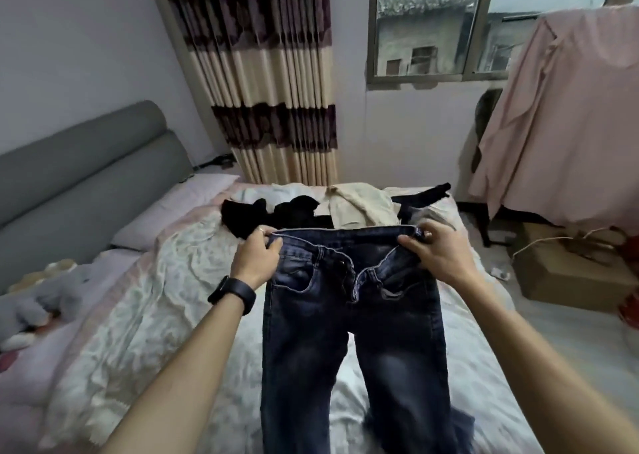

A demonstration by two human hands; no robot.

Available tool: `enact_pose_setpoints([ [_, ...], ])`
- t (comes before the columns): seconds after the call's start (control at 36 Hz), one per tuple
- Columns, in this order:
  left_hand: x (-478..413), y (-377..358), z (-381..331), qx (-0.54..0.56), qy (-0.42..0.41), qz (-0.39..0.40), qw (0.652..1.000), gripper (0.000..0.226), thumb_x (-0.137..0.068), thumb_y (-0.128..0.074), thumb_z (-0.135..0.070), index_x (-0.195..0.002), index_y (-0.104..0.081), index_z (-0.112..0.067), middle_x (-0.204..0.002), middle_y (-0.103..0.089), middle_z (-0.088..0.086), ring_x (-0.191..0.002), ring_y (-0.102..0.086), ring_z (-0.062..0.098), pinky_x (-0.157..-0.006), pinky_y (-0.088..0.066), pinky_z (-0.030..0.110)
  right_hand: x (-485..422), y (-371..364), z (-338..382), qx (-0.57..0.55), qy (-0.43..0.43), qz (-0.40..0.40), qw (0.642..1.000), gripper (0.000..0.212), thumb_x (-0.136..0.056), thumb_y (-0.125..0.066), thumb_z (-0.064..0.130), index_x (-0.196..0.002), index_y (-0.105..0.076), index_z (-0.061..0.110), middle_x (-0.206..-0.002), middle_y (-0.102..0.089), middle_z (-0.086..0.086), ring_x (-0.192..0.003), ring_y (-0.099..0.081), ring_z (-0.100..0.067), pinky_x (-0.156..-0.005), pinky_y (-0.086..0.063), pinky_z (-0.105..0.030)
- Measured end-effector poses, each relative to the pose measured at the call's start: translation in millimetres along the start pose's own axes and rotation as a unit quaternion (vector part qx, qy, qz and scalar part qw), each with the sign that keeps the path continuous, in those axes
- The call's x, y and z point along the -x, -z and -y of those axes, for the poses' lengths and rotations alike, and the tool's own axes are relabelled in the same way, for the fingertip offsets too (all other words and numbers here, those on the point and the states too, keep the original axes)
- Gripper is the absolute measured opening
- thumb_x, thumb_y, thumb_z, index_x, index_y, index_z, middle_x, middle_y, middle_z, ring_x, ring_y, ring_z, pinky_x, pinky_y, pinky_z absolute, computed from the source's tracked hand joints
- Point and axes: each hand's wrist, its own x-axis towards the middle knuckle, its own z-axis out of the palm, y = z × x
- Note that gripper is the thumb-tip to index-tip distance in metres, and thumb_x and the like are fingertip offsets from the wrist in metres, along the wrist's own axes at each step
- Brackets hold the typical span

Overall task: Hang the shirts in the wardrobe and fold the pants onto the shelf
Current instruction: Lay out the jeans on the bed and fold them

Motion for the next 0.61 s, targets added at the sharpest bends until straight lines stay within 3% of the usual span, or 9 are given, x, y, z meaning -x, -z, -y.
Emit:
enact_pose_setpoints([
  [0.08,-21.3,-38.7,41.0,-0.030,0.032,0.056,0.998,0.017,-0.096,-0.062,-0.030,-0.112,-0.064,-0.025,-0.110,-0.071,0.001,-0.104,-0.066,0.023,-0.088,-0.052,0.035,-13.8,-38.6,-41.5,0.008,-0.034,0.101,0.994,0.025,-0.084,-0.081,0.033,-0.084,-0.058,0.025,-0.084,-0.065,-0.005,-0.069,-0.067,-0.027,-0.067,-0.056,-0.042],
  [0.17,-57.1,-76.9,74.0,-0.060,0.061,0.079,0.993,0.018,-0.095,-0.062,-0.033,-0.112,-0.066,-0.028,-0.113,-0.072,0.000,-0.102,-0.067,0.022,-0.084,-0.052,0.034,-39.7,-79.0,-79.6,0.027,-0.080,0.172,0.982,0.017,-0.088,-0.078,0.025,-0.089,-0.063,0.017,-0.087,-0.067,-0.009,-0.071,-0.070,-0.031,-0.071,-0.058,-0.051],
  [0.25,-104.1,-106.8,85.7,-0.082,0.063,0.076,0.992,0.017,-0.095,-0.061,-0.035,-0.111,-0.066,-0.032,-0.110,-0.073,-0.001,-0.101,-0.066,0.025,-0.076,-0.048,0.031,-76.2,-112.4,-96.4,0.040,-0.089,0.167,0.981,0.015,-0.091,-0.073,0.026,-0.085,-0.061,0.020,-0.086,-0.068,-0.007,-0.080,-0.070,-0.032,-0.070,-0.053,-0.041],
  [0.31,-150.4,-130.8,88.5,-0.087,0.064,0.070,0.992,0.018,-0.096,-0.060,-0.035,-0.112,-0.066,-0.033,-0.109,-0.073,0.001,-0.101,-0.066,0.028,-0.077,-0.049,0.033,-115.4,-140.8,-105.2,0.048,-0.099,0.127,0.986,0.011,-0.094,-0.070,0.026,-0.096,-0.065,0.016,-0.092,-0.069,-0.009,-0.088,-0.066,-0.033,-0.068,-0.044,-0.035],
  [0.39,-210.3,-160.0,88.2,-0.062,0.078,0.049,0.994,0.018,-0.097,-0.059,-0.029,-0.114,-0.066,-0.027,-0.111,-0.072,0.007,-0.105,-0.064,0.034,-0.083,-0.052,0.037,-164.9,-177.5,-111.6,0.011,-0.123,0.075,0.990,0.019,-0.096,-0.065,0.019,-0.113,-0.066,0.010,-0.105,-0.071,-0.013,-0.098,-0.065,-0.034,-0.078,-0.046,-0.040],
  [0.47,-265.0,-197.0,96.4,-0.008,0.113,0.019,0.993,0.026,-0.099,-0.056,-0.018,-0.124,-0.062,-0.017,-0.122,-0.068,0.014,-0.116,-0.060,0.035,-0.093,-0.046,0.036,-206.1,-214.0,-123.2,-0.053,-0.152,0.083,0.983,0.045,-0.096,-0.060,0.010,-0.140,-0.052,0.013,-0.125,-0.067,-0.009,-0.115,-0.064,-0.024,-0.098,-0.049,-0.038],
  [0.53,-284.8,-225.7,106.8,0.018,0.120,0.024,0.992,0.042,-0.099,-0.055,-0.016,-0.141,-0.051,-0.011,-0.143,-0.053,0.016,-0.133,-0.047,0.033,-0.108,-0.036,0.035,-216.2,-234.9,-140.6,-0.057,-0.166,0.100,0.979,0.059,-0.093,-0.065,0.015,-0.149,-0.044,0.014,-0.123,-0.064,-0.005,-0.117,-0.060,-0.016,-0.100,-0.044,-0.029],
  [0.61,-274.6,-273.5,133.8,0.012,0.117,0.088,0.989,0.057,-0.099,-0.056,-0.020,-0.152,-0.037,-0.012,-0.164,-0.022,0.011,-0.151,-0.021,0.026,-0.123,-0.018,0.037,-194.9,-265.6,-179.3,-0.083,-0.235,0.151,0.957,0.070,-0.091,-0.073,0.021,-0.151,-0.039,0.009,-0.147,-0.051,-0.012,-0.134,-0.051,-0.026,-0.109,-0.043,-0.040],
])
